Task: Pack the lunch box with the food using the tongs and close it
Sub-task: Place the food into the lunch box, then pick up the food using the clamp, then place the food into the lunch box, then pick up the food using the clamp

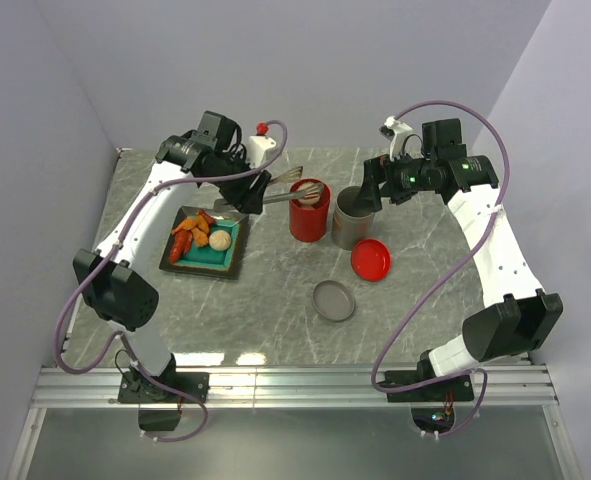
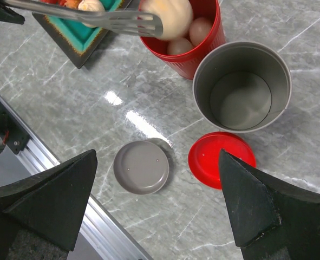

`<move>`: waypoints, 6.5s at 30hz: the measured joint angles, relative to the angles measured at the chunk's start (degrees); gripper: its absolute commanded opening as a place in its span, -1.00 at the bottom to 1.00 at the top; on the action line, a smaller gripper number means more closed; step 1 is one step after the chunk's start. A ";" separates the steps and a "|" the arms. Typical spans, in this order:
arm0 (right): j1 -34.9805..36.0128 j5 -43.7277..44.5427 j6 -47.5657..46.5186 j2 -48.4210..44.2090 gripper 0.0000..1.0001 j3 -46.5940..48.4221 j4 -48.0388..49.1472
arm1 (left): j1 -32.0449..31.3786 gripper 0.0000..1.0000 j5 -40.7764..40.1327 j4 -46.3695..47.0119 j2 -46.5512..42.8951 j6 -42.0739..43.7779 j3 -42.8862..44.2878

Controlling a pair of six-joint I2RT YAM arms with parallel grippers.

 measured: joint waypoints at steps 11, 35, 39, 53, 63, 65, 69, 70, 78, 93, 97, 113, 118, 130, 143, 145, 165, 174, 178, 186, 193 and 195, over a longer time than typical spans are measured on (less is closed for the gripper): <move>0.00 -0.28 -0.57 -0.02 0.99 0.28 -0.26 | 0.39 0.30 -1.62 0.39 0.09 -0.31 -0.07; 0.00 -3.06 -1.27 0.07 0.99 0.28 -0.57 | 25.68 0.28 -5.77 -10.47 -14.75 29.64 -25.38; 0.00 -3.10 -1.27 0.50 1.00 0.31 -0.61 | 25.66 0.28 -8.17 -8.66 -13.57 31.63 -27.26; 0.00 -3.08 -1.31 2.12 0.99 0.31 -0.85 | 24.96 0.17 -11.10 -2.91 -5.84 32.59 -27.87; 0.00 -3.08 -1.42 2.38 0.99 0.31 -1.73 | 24.15 -0.17 -13.57 -1.22 -5.57 33.94 -27.89; 0.00 -3.08 -1.53 2.38 0.99 0.31 -1.79 | 24.13 -0.24 -14.12 -0.92 -6.01 34.27 -28.30; 0.00 -3.13 -1.68 2.38 0.99 0.35 -2.03 | 24.13 -0.35 -14.45 -0.98 -7.87 34.60 -28.79; 0.00 -3.13 -1.75 2.38 0.99 0.39 -2.03 | 24.13 -0.39 -14.34 -1.20 -8.37 34.60 -28.74; 0.00 -3.50 -1.95 2.38 0.99 1.38 -2.36 | 23.04 -0.48 -9.25 -5.66 -8.92 31.93 -19.63; 0.00 -3.76 -1.70 3.72 0.99 3.23 -2.73 | 3.96 -0.38 2.49 2.03 2.27 10.32 3.72; 0.00 -3.41 -1.73 3.72 0.99 3.23 -2.91 | 2.23 -0.19 2.45 3.67 6.14 7.63 3.15; 0.00 -3.28 -2.16 3.72 1.00 3.23 -3.41 | 2.34 0.20 2.86 5.90 4.17 3.21 -0.22; 0.00 -3.54 -2.47 3.72 0.99 3.23 -3.52 | 11.74 0.20 3.80 3.39 -6.75 3.69 -7.37; 0.00 -5.35 -2.60 3.72 1.00 2.78 -3.48 | 35.82 0.20 2.45 -3.32 -30.75 7.52 -27.96; 0.00 -6.34 -2.99 3.78 0.99 2.10 -3.76 | 46.10 0.20 -1.68 -9.33 -42.97 11.52 -42.14; 0.00 -6.34 -3.02 3.82 0.99 2.10 -3.76 | 46.45 0.21 -2.56 -9.46 -43.45 11.54 -42.82; 0.00 -6.25 -3.02 3.89 0.99 2.10 -4.17 | 47.78 0.11 -5.11 -7.02 -35.10 14.45 -44.98; 0.00 -6.10 -3.02 4.02 0.99 2.10 -4.20 | 47.78 0.04 -6.60 -1.62 -28.92 14.82 -44.98; 0.00 -6.01 -3.04 4.20 0.99 2.10 -4.28 | 47.39 0.00 -7.08 0.66 -26.40 15.19 -45.03; 0.00 -5.60 -3.04 4.33 0.99 2.12 -4.70 | 43.74 -0.10 -8.87 4.28 -23.89 14.67 -46.10; 0.00 -5.07 -3.04 4.90 0.99 2.12 -4.87 | 42.53 -0.46 -9.79 5.11 -23.74 14.05 -46.69; 0.00 -4.81 -3.04 4.96 0.99 2.12 -5.03 | 42.51 -0.48 -9.79 4.87 -23.82 14.05 -46.62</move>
